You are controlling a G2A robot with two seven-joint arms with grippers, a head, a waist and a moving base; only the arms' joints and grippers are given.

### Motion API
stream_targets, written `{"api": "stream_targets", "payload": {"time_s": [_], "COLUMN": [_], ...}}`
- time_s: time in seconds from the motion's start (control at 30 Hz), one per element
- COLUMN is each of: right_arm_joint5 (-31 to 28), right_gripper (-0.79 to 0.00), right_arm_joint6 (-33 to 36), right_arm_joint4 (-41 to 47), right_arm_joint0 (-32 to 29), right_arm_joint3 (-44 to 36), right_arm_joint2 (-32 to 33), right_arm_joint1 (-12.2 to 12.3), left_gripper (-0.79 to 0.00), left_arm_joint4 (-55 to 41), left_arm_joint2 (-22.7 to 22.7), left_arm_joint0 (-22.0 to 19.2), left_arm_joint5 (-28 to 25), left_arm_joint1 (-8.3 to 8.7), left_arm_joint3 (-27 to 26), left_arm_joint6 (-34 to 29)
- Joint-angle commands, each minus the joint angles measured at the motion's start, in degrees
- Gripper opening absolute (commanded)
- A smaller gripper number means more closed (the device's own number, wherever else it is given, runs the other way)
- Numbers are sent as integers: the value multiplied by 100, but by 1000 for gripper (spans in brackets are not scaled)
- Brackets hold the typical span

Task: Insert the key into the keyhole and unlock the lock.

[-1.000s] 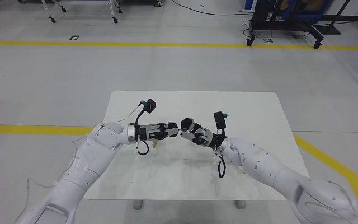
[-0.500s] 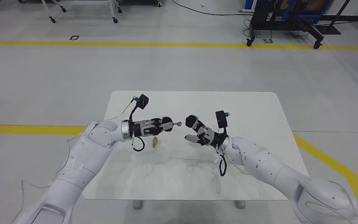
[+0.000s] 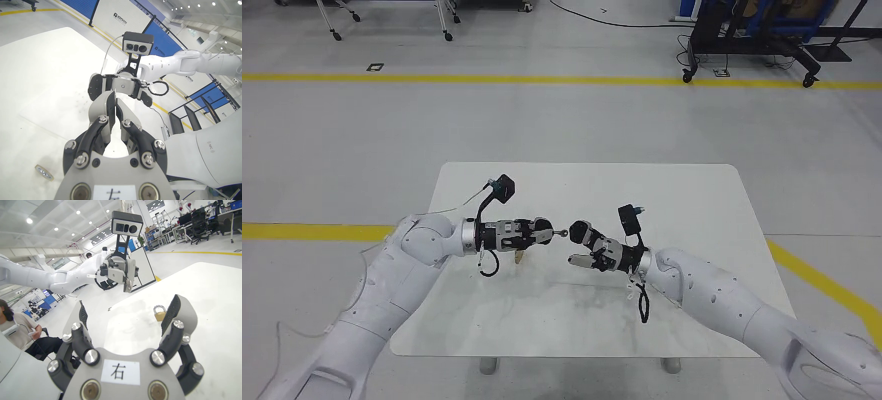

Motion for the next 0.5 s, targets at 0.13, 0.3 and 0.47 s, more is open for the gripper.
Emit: {"api": "stream_targets", "payload": {"time_s": [0.13, 0.3, 0.47], "right_arm_joint5": [0, 0, 0], "right_gripper": [-351, -394, -403], "right_arm_joint6": [595, 994, 1264], "right_arm_joint4": [510, 788, 1001], "right_arm_joint0": [-48, -90, -141], "right_arm_joint3": [-318, -452, -495], "right_arm_joint2": [88, 160, 256], "right_arm_joint1": [176, 247, 276], "left_gripper": [-785, -785, -785], "left_arm_joint4": [103, 101, 90], "left_arm_joint2": [151, 230, 287], "left_arm_joint0": [-12, -44, -70], "left_arm_joint5": [-46, -65, -85], "left_arm_joint1": [37, 56, 76], "left_arm_joint3": [-61, -68, -62], "left_arm_joint6": [46, 65, 86]}}
